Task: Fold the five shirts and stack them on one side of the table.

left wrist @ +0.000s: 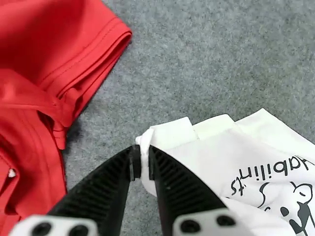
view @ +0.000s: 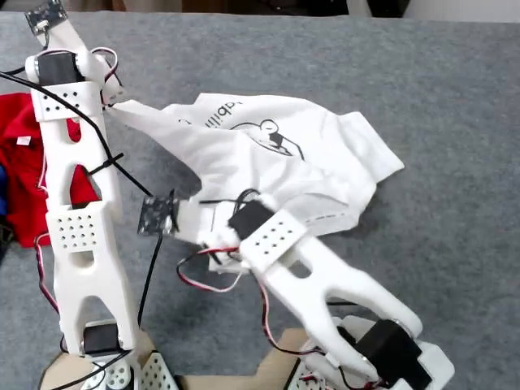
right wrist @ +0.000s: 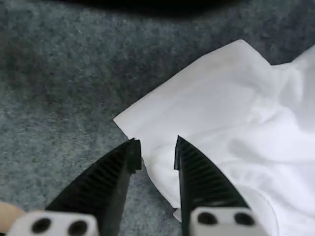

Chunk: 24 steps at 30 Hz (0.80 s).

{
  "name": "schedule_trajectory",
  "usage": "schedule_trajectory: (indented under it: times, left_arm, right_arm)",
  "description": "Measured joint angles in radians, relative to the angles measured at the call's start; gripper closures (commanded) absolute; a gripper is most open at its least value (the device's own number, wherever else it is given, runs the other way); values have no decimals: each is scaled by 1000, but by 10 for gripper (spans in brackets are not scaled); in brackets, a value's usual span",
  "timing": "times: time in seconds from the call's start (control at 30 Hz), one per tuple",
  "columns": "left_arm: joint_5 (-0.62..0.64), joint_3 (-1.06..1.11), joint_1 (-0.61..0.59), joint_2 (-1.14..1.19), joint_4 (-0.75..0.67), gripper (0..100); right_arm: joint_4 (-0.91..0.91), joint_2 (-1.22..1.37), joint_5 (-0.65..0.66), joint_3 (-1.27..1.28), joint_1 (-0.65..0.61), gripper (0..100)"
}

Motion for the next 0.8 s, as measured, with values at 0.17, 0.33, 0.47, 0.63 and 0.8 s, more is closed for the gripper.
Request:
schedule_trajectory:
  times: [0.17,0.33,0.47,0.63,0.8]
  left_arm:
    - [0,0,0,0,0,981]
    - [0,0,0,0,0,981]
    - [0,0,0,0,0,981]
    - [0,0,0,0,0,981]
    - [0,0,0,0,0,981]
  right_arm:
    - [-60,2,-40,60,-77,864]
    - [-103,2,-74,94,-100,864]
    - [-115,2,-80,115,-104,864]
    - [-121,2,-91,140,-104,837]
    - [-121,2,-107,140,-104,836]
